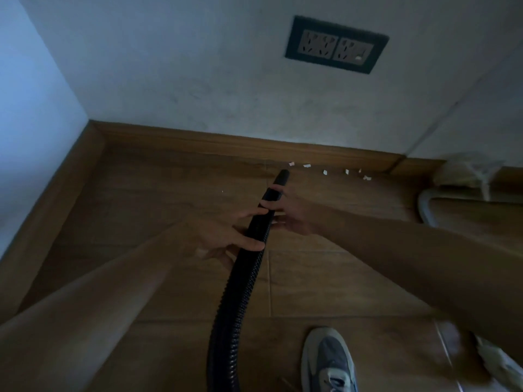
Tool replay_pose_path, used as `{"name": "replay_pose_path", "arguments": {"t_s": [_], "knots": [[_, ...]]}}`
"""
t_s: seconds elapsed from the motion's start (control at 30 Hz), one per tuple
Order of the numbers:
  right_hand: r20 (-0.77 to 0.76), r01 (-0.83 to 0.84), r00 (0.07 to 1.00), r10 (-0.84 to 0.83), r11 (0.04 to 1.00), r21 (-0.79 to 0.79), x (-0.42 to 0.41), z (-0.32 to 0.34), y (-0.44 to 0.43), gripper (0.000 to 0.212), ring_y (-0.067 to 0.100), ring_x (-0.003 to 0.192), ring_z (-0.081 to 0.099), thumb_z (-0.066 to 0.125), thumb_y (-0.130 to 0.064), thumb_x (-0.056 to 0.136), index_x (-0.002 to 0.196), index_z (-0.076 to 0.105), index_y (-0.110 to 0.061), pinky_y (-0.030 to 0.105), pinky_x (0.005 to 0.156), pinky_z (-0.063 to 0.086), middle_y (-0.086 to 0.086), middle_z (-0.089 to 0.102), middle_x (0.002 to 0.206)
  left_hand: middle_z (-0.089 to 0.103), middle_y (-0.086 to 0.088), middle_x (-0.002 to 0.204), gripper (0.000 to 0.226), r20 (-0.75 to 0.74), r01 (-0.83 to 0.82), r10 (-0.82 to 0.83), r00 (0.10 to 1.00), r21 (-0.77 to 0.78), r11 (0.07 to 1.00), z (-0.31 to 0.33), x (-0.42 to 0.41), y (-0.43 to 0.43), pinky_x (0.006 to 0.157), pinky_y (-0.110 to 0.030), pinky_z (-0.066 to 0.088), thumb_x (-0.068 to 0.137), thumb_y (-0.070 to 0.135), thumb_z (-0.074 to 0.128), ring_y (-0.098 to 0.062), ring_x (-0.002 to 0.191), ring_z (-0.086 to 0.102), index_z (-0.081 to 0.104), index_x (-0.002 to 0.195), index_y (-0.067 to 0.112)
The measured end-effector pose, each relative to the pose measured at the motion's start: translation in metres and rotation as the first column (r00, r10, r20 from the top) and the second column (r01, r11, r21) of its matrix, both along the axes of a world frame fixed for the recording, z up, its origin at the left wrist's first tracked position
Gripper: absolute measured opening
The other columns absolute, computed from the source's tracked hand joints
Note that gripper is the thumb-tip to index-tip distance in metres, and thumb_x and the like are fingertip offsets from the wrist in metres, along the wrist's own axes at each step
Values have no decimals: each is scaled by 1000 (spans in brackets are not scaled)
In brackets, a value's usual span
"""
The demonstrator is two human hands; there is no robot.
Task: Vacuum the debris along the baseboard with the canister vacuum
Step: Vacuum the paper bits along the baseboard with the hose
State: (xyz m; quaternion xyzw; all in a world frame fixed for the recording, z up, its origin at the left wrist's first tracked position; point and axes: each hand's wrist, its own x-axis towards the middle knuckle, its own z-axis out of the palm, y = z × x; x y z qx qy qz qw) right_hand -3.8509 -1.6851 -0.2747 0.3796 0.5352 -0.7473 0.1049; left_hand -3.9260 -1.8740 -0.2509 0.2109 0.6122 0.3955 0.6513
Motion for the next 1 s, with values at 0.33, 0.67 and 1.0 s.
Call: {"name": "replay_pose_path", "arguments": {"t_s": [0.33,0.67,1.0], "knots": [[-74,70,995,-72,997,-24,7,-25,-8,67,25,104,62,70,-8,89,143,40,-32,39,79,56,4,58,123,54,0,132,78,28,-19,21,999,-58,998,0,-1,2,73,-39,59,84,11,73,-30,105,65,38,145,45],[-89,99,991,-100,995,-14,8,-36,3,66,24,100,64,70,-7,88,142,42,-34,36,71,57,9,59,128,59,1,126,74,4,-85,86,996,-70,994,-9,8,14,68,-35,57,86,14,72,-26,97,67,38,143,46],[-99,95,990,-96,995,-15,-2,-38,18,69,26,103,63,72,-8,87,143,42,-34,39,77,57,7,59,126,59,-1,127,75,-11,-125,124,992,-80,989,-4,6,27,80,-45,58,85,11,73,-29,103,67,40,143,46]]}}
